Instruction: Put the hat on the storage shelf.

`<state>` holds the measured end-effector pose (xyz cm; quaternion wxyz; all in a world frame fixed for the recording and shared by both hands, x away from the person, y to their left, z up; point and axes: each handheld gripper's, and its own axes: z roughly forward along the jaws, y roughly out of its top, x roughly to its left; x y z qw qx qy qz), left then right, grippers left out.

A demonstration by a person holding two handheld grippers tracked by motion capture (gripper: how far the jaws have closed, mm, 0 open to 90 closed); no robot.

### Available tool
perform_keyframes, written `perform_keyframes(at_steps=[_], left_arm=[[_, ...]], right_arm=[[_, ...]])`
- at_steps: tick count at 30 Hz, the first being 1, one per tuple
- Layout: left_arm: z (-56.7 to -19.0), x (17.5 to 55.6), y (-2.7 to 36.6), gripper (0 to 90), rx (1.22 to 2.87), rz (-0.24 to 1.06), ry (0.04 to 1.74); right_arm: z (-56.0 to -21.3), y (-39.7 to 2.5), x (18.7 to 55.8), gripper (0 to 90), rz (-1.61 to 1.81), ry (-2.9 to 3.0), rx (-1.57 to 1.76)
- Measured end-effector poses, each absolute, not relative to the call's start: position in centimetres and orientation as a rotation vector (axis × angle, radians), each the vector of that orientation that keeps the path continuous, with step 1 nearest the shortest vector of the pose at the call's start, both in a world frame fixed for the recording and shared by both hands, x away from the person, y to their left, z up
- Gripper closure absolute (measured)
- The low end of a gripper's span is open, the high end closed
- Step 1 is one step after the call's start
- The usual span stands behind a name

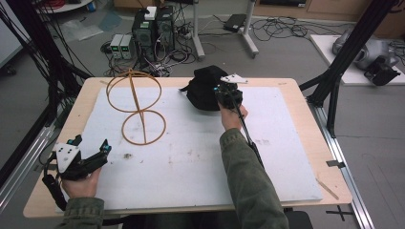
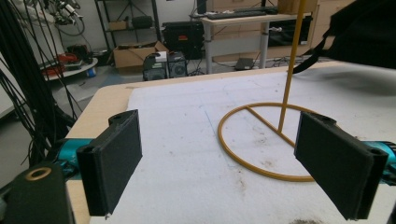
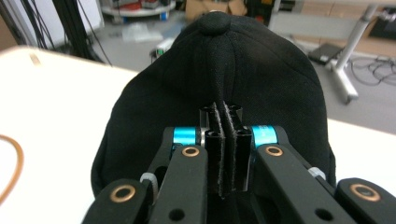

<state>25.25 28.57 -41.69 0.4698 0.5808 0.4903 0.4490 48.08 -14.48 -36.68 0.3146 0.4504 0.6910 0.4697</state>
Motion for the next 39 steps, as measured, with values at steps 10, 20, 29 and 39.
perform_keyframes(at_steps=[10,20,29,39], left_arm=[[-41.7,25.2,28.6,15.4,1.422,1.104,1.203],[-41.7,25.3,28.6,15.4,1.423,1.100,1.204],[-41.7,25.3,28.6,15.4,1.424,1.092,1.194],[-41.8,25.3,28.7,15.4,1.424,1.088,1.200]], right_arm=[[-33.4,-16.2,46.4,88.3,1.373,1.719,1.137],[-30.7,-16.1,45.3,88.2,1.463,1.662,1.065],[-28.3,-15.0,44.1,88.2,1.552,1.606,0.994],[-26.8,-13.5,42.8,88.2,1.656,1.599,0.899]])
